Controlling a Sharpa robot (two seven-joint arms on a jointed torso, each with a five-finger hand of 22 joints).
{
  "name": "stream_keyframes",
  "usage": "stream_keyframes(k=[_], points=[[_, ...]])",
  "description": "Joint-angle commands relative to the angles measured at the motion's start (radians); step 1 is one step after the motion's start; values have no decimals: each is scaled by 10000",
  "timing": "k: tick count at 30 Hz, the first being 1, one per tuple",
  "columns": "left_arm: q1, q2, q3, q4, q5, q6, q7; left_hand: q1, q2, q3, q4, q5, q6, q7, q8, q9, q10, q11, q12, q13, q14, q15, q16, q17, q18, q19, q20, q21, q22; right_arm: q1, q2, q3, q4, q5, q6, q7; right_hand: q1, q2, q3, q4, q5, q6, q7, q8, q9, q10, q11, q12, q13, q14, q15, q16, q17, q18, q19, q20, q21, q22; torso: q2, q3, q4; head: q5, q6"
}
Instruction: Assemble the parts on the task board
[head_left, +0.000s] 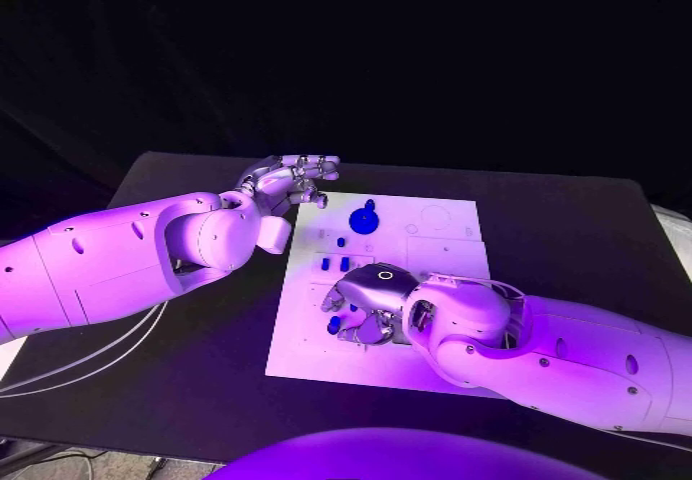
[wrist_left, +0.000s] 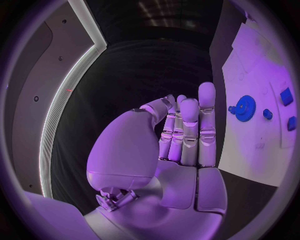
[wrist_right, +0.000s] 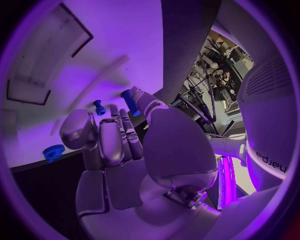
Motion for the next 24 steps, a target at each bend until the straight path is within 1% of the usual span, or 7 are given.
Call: stream_keyframes(k=[1, 5, 11, 15, 19, 21, 24], points=[[2, 12, 7, 16, -35, 187, 30, 47, 28, 12, -51, 23, -50, -10, 33, -8, -44, -3, 24, 15, -64, -24, 26, -13, 137, -68, -6, -61, -11, -11, -138, -5, 153, -42, -508, -7, 161, 109, -120, -2, 133, 96, 33, 28, 25, 28, -22, 126, 21, 266, 61, 3, 25, 68, 27, 28, -20, 32, -2, 6, -4, -22, 2], [2, 11, 6, 9, -35, 187, 27, 34, 30, 6, -56, 20, -70, -4, 57, -8, -81, 4, 73, 28, -84, -18, 20, -46, 139, -72, -1, -87, -24, 7, -525, 16, 493, 138, -1116, -75, 280, 271, -260, -21, 194, 266, 74, 45, 38, 230, -85, 374, 34, 273, 13, -9, -20, 58, 87, 5, 4, 67, -5, 8, -32, -43, 5], [0, 20, 5, -14, -35, 195, 27, 34, 30, 6, -56, 20, -70, -4, 57, -8, -81, 4, 73, 28, -84, -18, 20, -46, 139, -72, -1, -87, -24, 158, -1351, 136, 1183, 657, -1970, -10, 419, 416, -274, -67, 301, 515, 115, 58, 44, 648, -143, 703, 31, 242, -36, -110, -182, 49, 150, -27, 24, 93, -9, 31, -58, -147, 91], [-6, 39, 4, -35, -35, 203, 21, 34, 30, 6, -56, 20, -70, -4, 57, -8, -81, 4, 73, 28, -84, -18, 20, -46, 139, -72, -1, -87, -24, 412, -2064, 219, 1639, 1462, -2359, 10, 401, 456, -222, -34, 331, 668, 101, 52, 42, 1097, -203, 915, 9, 235, -80, -158, -253, 41, 190, -49, 41, 117, -9, 30, -53, -302, 163], [-21, 61, 1, -58, -35, 215, 10, 34, 30, 6, -56, 20, -70, -4, 57, -8, -81, 4, 73, 28, -84, -18, 20, -46, 139, -72, -1, -87, -24, 843, -3037, 254, 1989, 3097, -2478, -167, 289, 523, -122, 98, 366, 995, 130, 139, 74, 2141, -348, 1294, 109, 356, -185, 121, 140, -36, 396, -128, 332, 548, -32, 28, -73, -504, 251], [-27, 59, -2, -63, -35, 210, 5, 34, 30, 6, -56, 20, -70, -4, 57, -8, -81, 4, 73, 28, -84, -18, 20, -46, 139, -72, -1, -87, -24, 974, -3463, 256, 2098, 3709, -2487, -323, 182, 489, -151, 181, 396, 1059, 91, 147, 73, 2505, -420, 1408, 175, 453, -236, 384, 512, -103, 553, -182, 583, 919, -42, 20, -90, -577, 288], [-33, 49, -6, -58, -35, 200, 1, 34, 30, 6, -56, 20, -70, -4, 57, -8, -81, 4, 73, 28, -84, -18, 20, -46, 139, -72, -1, -87, -24, 1112, -4240, 208, 2263, 4372, -2438, -737, -70, 343, -348, 346, 411, 1221, -88, 221, 92, 3462, -655, 1889, 507, 568, -407, 747, 1026, -198, 776, -349, 955, 1463, -58, 6, -145, -717, 356]])
